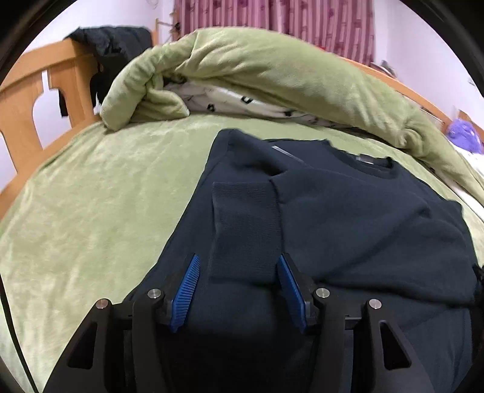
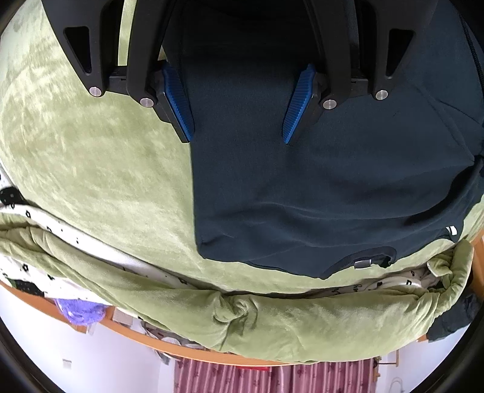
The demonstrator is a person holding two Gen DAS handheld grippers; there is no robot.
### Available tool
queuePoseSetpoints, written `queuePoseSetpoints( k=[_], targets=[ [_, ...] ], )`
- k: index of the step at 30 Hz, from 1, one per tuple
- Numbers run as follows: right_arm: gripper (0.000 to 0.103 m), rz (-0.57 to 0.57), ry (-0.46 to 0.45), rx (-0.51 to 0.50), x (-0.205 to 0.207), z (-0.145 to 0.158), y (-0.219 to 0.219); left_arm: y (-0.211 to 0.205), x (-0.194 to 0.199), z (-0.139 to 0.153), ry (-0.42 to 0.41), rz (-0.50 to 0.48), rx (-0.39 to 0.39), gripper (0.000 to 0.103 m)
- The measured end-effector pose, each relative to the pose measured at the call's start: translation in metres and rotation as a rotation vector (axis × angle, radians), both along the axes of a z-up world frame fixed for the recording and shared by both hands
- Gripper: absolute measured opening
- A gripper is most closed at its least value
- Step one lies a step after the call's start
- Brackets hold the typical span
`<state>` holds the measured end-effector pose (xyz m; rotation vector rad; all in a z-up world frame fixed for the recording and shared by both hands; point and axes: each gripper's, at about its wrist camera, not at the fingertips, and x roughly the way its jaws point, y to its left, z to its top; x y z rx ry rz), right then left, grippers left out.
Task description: Fold small clothes
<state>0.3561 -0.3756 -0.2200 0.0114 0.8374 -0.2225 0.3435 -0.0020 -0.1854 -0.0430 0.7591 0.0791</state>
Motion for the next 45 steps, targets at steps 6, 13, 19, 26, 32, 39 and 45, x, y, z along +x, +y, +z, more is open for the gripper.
queuePoseSetpoints(
  k=[6,13,19,26,32,39,45],
  targets=[
    [0.060,0.014,-0.007,-0.038,-0.051,0.041,0.012,-0.006,-0.055,0.039,-0.025,-0.036,0.031,0.051],
    [0.060,0.042,-0.095,-0.048,-0.129,0.117,0.030,-0.004,-0.134,0.120,-0.125,-0.044,-0.001,0.051],
    [0.061,0.049,-0.161,-0.028,-0.191,0.171,0.042,-0.002,-0.197,0.180,-0.199,-0.076,0.003,0.057],
    [0.073,0.075,-0.194,-0.002,-0.247,0.210,0.060,0.010,-0.245,0.206,-0.224,-0.079,0.007,0.070],
    [0.076,0.098,-0.182,0.009,-0.280,0.193,0.066,0.032,-0.272,0.180,-0.192,-0.048,-0.022,0.074],
    [0.076,0.085,-0.097,0.068,-0.300,0.121,0.050,0.065,-0.282,0.124,-0.101,0.004,-0.073,0.074],
    [0.066,0.054,-0.024,0.064,-0.298,0.067,0.040,0.081,-0.279,0.081,-0.048,0.046,-0.074,0.074]
  ],
)
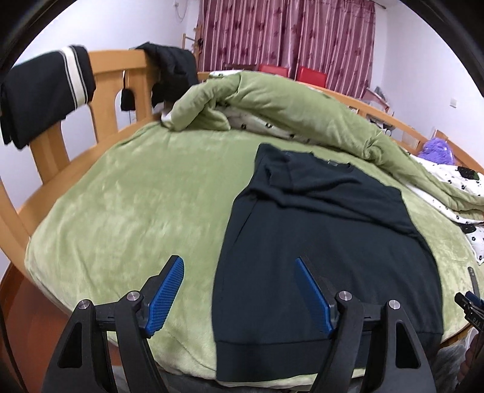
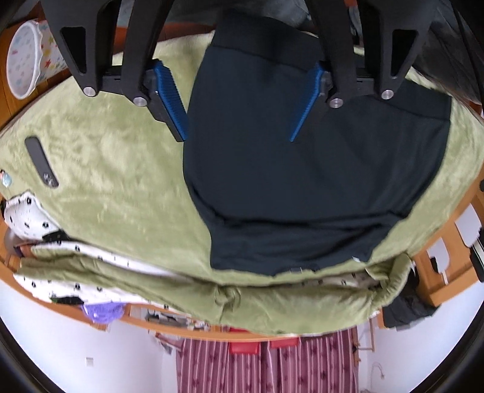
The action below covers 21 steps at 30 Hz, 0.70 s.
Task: Fold small clothes
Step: 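Move both tools to the ribbed waistband hem of the sweatshirt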
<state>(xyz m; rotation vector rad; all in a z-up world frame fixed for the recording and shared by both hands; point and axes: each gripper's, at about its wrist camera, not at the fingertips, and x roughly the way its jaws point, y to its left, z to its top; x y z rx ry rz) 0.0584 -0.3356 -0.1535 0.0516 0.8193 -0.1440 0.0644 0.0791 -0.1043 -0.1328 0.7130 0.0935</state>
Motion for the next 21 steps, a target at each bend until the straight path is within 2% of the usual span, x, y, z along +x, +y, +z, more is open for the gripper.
queuePoseSetpoints(
  k=[6,12,21],
  targets=[
    [0.065,-0.040,0.069,0.058,-0.002,-0.044,-0.014,0.016,0.007,-0.042,0.068,0.027,-0.026,0.074],
    [0.065,-0.058,0.129,0.059,-0.004,-0.078,-0.015,0.020,0.010,-0.075,0.120,0.039,-0.024,0.074],
    [0.065,-0.083,0.121,0.121,-0.009,-0.083,-0.024,0.011,0.015,-0.100,0.171,0.007,-0.026,0.073]
  ],
)
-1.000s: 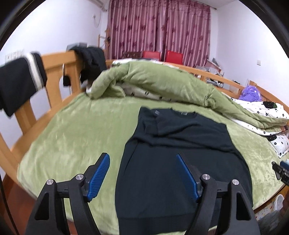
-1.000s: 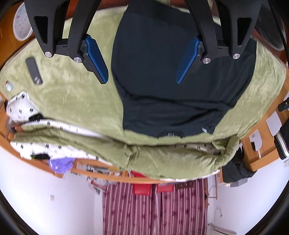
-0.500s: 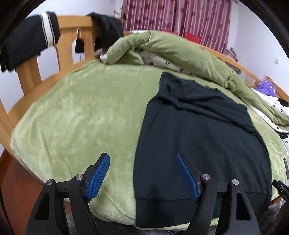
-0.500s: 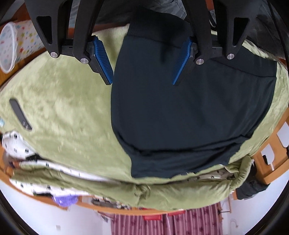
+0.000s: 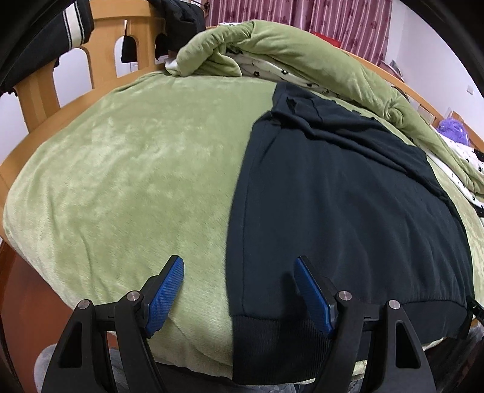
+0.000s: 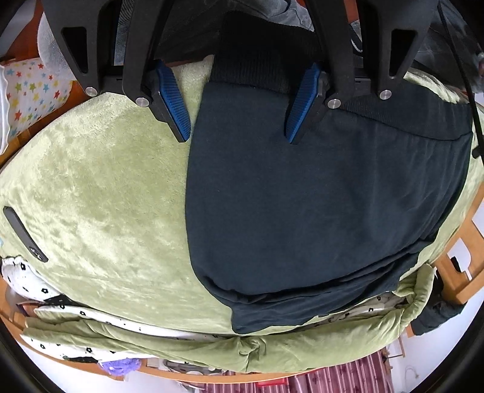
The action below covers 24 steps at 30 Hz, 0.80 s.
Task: Fold small clothes
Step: 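Move both tools to the ribbed waistband hem of the sweatshirt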
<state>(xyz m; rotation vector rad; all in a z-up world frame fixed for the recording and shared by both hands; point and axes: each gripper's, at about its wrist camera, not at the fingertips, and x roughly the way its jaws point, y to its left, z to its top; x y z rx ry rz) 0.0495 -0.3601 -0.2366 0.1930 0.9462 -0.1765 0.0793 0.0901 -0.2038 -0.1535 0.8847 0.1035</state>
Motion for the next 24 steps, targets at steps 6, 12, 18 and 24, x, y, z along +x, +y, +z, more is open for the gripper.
queuePoseSetpoints(
  k=[6,12,18,24],
  targets=[
    [0.065,-0.003,-0.013,0.030,-0.012,0.004,-0.004,0.000,-0.003,-0.011,0.030,-0.009,-0.037,0.073],
    [0.065,-0.001,-0.014,0.055,-0.018,0.001,-0.003,0.002,-0.013,-0.014,0.036,-0.012,-0.088,0.072],
    [0.058,0.014,-0.013,0.100,-0.025,-0.001,-0.004,-0.005,-0.028,-0.018,0.058,-0.057,-0.123,0.064],
    [0.058,0.012,0.010,0.086,-0.025,-0.004,-0.001,-0.020,-0.042,-0.020,0.051,-0.118,-0.062,0.058]
  ],
)
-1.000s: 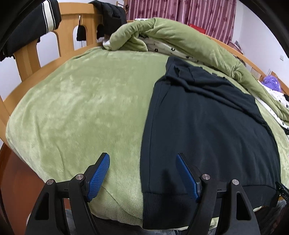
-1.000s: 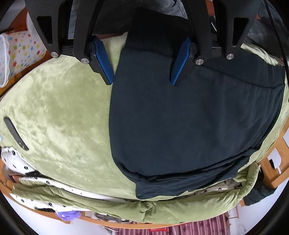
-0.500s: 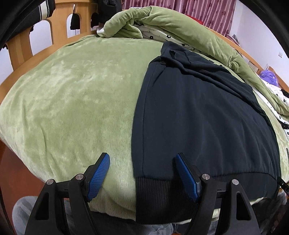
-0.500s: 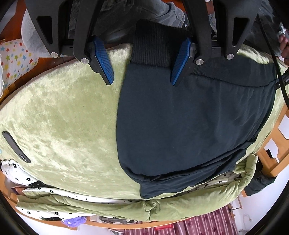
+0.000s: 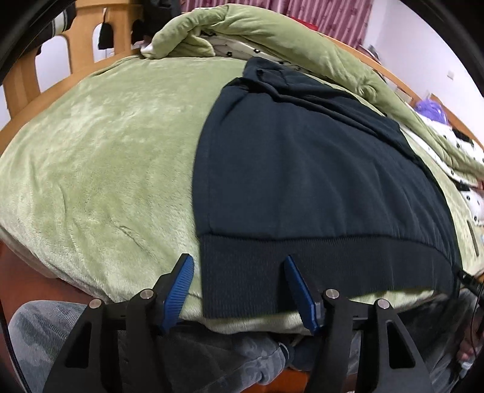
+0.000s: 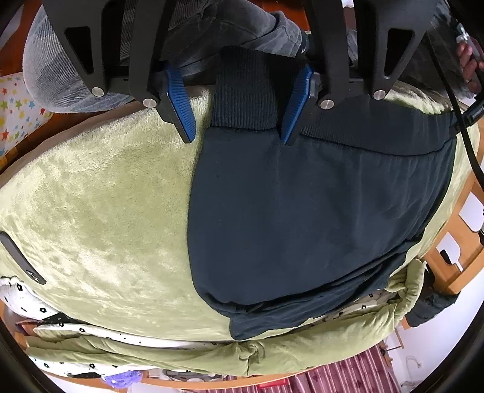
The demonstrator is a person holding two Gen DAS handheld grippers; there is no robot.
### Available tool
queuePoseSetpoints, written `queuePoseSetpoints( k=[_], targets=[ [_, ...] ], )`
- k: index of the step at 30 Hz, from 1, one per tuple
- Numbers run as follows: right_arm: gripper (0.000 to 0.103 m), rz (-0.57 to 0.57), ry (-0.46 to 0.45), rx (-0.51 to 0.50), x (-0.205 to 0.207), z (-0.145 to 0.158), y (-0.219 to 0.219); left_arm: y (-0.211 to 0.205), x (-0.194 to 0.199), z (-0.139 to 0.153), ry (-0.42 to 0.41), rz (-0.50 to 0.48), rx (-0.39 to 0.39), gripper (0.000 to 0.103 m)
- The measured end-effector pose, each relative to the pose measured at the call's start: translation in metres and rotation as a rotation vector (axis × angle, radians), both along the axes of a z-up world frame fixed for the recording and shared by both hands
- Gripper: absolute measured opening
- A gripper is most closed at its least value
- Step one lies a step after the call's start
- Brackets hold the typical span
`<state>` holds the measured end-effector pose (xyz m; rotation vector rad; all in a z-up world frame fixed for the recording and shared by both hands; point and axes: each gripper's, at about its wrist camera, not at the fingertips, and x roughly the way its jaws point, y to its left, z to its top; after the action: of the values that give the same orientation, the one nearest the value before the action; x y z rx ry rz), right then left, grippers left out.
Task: Fold small clothes
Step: 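Move both tools to the ribbed waistband hem of the sweatshirt, then grasp the hem with both tools and fold it up toward the collar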
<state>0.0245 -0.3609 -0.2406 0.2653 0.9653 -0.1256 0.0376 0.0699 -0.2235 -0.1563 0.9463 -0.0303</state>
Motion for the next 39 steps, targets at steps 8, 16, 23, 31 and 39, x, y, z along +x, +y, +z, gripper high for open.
queuePoseSetpoints(
  k=[8,16,23,31,39],
  targets=[
    [0.055,0.000,0.024,0.004,-0.010,-0.003,0.005,0.005,-0.003,-0.001,-0.012,0.004,-0.054,0.046],
    [0.010,0.043,-0.024,0.029,-0.013,0.008,0.011,0.012,-0.008,0.011,-0.065,0.024,-0.079,0.011],
    [0.009,0.024,-0.106,0.119,-0.017,0.035,-0.003,0.018,-0.014,0.042,-0.171,0.033,-0.150,0.007],
    [0.009,0.028,-0.211,0.140,-0.009,0.084,0.002,0.003,-0.001,0.092,-0.261,0.031,-0.093,0.007],
    [0.009,0.030,-0.282,0.167,0.031,0.145,0.006,-0.007,0.033,0.150,-0.319,0.071,-0.092,0.007]
  ],
)
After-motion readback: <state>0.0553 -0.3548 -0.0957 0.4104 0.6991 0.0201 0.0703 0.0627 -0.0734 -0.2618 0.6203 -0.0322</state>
